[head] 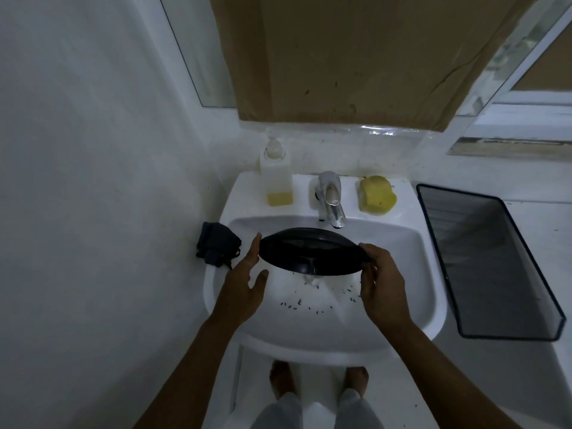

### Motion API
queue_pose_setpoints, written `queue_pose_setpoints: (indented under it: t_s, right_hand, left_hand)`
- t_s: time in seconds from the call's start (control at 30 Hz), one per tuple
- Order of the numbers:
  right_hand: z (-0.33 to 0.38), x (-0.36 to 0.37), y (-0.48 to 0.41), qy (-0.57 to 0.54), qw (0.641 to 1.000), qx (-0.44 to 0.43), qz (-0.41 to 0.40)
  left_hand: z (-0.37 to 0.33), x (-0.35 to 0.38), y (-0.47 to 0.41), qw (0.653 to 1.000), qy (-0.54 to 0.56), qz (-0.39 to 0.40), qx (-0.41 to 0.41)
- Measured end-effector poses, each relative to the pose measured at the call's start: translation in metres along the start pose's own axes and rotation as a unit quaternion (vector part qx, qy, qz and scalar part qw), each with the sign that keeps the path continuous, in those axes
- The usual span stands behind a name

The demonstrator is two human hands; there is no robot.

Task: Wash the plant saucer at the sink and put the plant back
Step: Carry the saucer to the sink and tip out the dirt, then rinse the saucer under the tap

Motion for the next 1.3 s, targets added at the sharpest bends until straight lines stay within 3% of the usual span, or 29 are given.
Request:
queue_pose_setpoints:
  t_s: [0.33,0.57,0.67,0.83,0.93,1.0,1.13,1.2,1.3]
  right_hand:
    - [-0.002,-0.005,0.004,0.003,1.0,0.009,-0.009]
    - [0.003,0.012,0.002,-0.142,0.985,0.065,0.072]
    - [-0.013,0.031,0.004,-0.167,0.971,0.138,0.101]
    - [-0.06,0.056,0.008,-0.249,0.906,0.295,0.174]
    - [-0.078,0.047,0.002,-0.217,0.898,0.332,0.191]
    - [-0.084,0.034,-0.006,-0.139,0.907,0.341,0.203]
    - [-0.049,-0.007,-0.047,-0.001,0.963,0.243,0.114]
    - [-0.021,-0.017,-0.071,-0.091,0.966,0.231,0.073]
    - [0.01,0.008,-0.105,-0.353,0.88,0.292,0.125]
  left_hand:
    - [-0.008,0.003,0.002,1.0,-0.024,-0.002,0.018]
    - [0.009,-0.034,0.004,0.993,0.059,-0.094,-0.024]
    - [0.024,-0.038,0.003,0.994,0.033,-0.079,-0.062]
    - [0.05,-0.018,-0.004,0.989,0.068,-0.019,-0.13]
    - [0.053,0.003,-0.01,0.978,0.136,0.016,-0.154]
    - [0.047,0.014,-0.018,0.977,0.157,0.025,-0.145]
    - [0.036,0.03,-0.035,0.979,0.151,0.019,-0.134]
    - [0.033,0.033,-0.042,0.981,0.142,0.017,-0.131]
    - [0.031,0.035,-0.05,0.982,0.133,0.017,-0.131]
Point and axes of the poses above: each hand's wrist, its own y-axis away from the middle knuckle, its own x-axis out of the palm, z = x × y, the point moved 8 cm from there along -y, towards the middle knuckle, and after that the axes turned 13 degrees about z, right-handed, at the moved point
